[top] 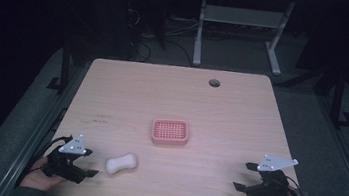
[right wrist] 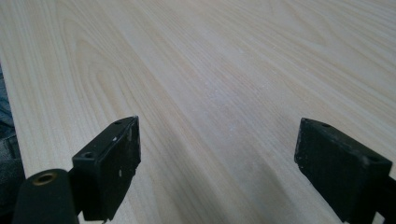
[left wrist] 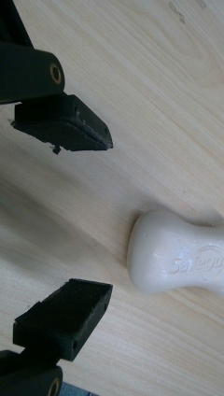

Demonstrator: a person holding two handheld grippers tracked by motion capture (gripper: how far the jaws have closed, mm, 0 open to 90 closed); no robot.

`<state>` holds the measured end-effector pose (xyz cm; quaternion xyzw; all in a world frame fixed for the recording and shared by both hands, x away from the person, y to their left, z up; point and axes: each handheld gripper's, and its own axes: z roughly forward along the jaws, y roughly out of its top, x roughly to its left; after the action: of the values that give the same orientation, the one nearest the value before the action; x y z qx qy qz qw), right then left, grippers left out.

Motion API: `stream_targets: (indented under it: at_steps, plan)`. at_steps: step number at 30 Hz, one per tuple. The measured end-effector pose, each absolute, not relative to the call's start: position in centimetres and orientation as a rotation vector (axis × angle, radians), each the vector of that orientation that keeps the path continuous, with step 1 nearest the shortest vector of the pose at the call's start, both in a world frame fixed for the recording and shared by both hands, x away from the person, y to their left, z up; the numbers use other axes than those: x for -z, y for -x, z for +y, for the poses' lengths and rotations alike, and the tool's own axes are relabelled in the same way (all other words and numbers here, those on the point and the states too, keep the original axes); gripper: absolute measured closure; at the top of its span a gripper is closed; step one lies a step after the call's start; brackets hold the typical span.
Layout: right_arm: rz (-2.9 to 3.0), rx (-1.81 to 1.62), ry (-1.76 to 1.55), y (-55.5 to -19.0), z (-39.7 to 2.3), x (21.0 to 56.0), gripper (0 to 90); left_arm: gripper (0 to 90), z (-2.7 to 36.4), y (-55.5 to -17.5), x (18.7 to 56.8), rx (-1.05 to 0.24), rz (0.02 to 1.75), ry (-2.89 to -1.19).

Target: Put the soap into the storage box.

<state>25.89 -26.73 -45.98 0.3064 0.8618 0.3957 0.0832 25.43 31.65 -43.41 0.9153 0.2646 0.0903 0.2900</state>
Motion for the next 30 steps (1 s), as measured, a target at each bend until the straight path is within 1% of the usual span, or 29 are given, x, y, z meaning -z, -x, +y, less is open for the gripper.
stream_targets:
  at_steps: [7, 17, 30]
  plan:
    - [2.571, -1.181, -0.908, -25.9, -26.7, 45.9, 14.2, 25.0, 30.6, -25.6, 43.2, -0.235, 0.662, -2.453]
    - [2.579, -1.175, -0.905, -25.9, -26.7, 45.9, 14.2, 25.0, 30.4, -25.7, 43.2, -0.235, 0.657, -2.462]
    - [2.584, -1.174, -0.905, -25.9, -26.7, 45.9, 14.2, 25.0, 29.1, -26.3, 43.1, -0.243, 0.62, -2.471]
